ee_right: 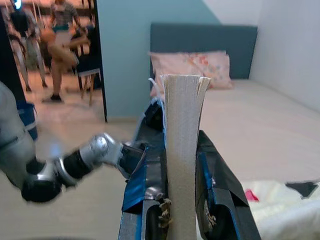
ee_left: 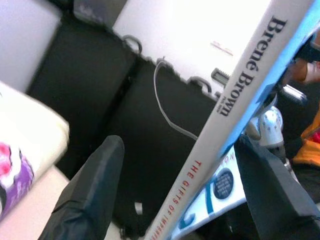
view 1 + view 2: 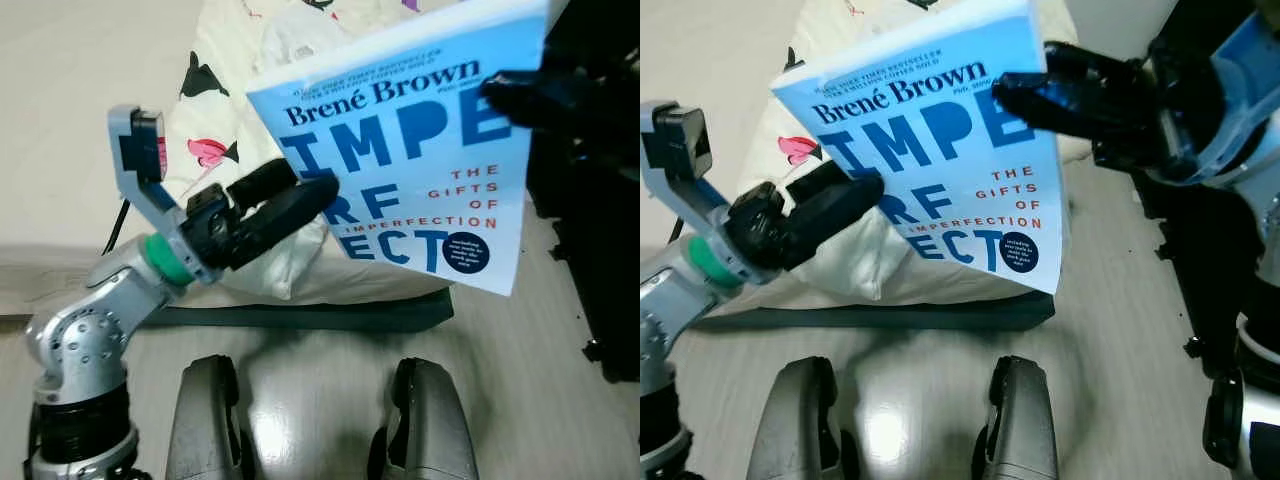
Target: Clean up the room
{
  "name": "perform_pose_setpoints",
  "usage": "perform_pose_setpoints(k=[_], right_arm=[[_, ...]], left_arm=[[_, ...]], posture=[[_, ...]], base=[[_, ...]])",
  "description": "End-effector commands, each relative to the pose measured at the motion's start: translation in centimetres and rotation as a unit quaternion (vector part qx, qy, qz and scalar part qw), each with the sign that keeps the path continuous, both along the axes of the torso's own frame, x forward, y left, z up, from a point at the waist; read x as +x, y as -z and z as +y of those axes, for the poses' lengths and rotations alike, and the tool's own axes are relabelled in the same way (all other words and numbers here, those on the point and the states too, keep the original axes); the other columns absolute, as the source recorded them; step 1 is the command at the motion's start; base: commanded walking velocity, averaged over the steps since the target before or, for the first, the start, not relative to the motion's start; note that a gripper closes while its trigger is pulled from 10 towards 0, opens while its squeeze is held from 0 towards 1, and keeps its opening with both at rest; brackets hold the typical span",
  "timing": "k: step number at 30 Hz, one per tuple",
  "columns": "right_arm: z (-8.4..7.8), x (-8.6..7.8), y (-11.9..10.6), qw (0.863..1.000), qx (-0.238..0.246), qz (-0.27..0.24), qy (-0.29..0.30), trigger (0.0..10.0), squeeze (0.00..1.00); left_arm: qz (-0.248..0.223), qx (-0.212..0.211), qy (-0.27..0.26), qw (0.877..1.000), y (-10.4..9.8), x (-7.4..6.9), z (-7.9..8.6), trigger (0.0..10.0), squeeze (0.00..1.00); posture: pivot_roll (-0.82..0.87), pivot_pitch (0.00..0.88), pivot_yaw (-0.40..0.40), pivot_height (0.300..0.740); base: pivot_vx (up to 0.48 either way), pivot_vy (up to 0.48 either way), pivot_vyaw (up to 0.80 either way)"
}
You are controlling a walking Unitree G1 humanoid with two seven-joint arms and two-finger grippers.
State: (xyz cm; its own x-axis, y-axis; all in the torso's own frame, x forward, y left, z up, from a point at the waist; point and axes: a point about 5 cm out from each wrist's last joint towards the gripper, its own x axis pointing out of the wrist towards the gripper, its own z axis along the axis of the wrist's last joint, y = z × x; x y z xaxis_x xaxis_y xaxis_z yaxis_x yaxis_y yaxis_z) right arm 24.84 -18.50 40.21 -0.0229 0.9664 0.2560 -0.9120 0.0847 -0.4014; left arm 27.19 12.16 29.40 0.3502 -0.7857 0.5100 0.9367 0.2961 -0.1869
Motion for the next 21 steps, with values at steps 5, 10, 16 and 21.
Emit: perform_pose_setpoints(k=[5, 10, 16, 21], right_arm=[[-0.7, 0.6, -0.8, 0.999, 0.034, 0.015, -0.028, 0.0, 0.0], [-1.1, 1.3, -0.7, 0.999, 0.04, 0.03, -0.02, 0.0, 0.0], [-2.8, 3.8, 0.2, 0.995, 0.064, 0.073, 0.027, 0.0, 0.0], [-3.2, 5.0, 1.3, 0.99, 0.085, 0.106, 0.033, 0.0, 0.0]], left_arm=[[-0.043, -0.047, 0.059, 0.996, -2.3, -0.6, -1.8, 10.0, 0.0], [-0.055, -0.05, 0.09, 0.993, -2.8, -1.2, -2.3, 0.0, 0.0], [-0.079, -0.07, 0.162, 0.981, -3.8, -2.8, -2.6, 0.0, 0.0], [-0.088, -0.086, 0.181, 0.976, -4.3, -3.3, -3.9, 0.0, 0.0]], posture=[[0.05, 0.178, -0.017, 0.525], [0.05, 0.178, -0.02, 0.525], [0.06, 0.179, -0.027, 0.525], [0.06, 0.184, -0.029, 0.525]], base=[[0.0, 0.0, 0.0], [0.0, 0.0, 0.0], [0.0, 0.0, 0.0], [0.0, 0.0, 0.0]])
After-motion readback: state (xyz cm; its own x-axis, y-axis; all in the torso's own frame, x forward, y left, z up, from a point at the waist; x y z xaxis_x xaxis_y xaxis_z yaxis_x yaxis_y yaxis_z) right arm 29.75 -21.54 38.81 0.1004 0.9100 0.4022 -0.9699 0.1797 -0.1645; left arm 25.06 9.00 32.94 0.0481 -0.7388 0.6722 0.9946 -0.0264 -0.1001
